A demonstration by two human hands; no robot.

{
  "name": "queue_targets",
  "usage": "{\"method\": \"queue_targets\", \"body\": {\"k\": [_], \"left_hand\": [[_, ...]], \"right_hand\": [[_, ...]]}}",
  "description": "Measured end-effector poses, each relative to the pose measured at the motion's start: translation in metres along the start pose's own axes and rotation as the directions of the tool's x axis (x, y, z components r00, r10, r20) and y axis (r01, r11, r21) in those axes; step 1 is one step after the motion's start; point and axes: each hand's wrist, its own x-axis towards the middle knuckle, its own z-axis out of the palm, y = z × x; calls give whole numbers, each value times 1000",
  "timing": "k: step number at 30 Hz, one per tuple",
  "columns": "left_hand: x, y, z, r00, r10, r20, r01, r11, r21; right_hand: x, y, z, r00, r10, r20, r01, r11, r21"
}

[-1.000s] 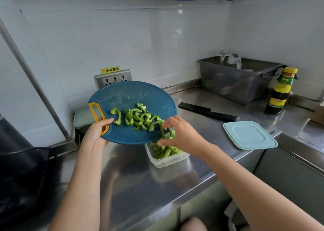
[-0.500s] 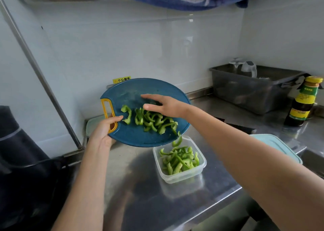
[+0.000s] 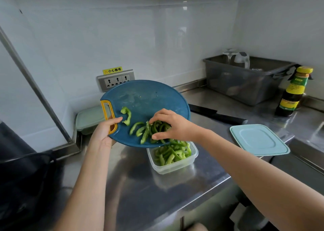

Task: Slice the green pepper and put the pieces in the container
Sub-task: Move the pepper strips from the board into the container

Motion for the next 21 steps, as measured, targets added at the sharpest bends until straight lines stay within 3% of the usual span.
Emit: {"method": "queue_targets", "body": {"k": [16,21], "left_hand": [[5,6,-8,998,20,-58,-17,999,52],[6,1,0,998,19,-62,-18,1000,25]], "right_hand": [[-47,4,9,986,83,-146,-107,980,-166],[-43,-2,-7,965,120,-233,-136,989,-51]]}}
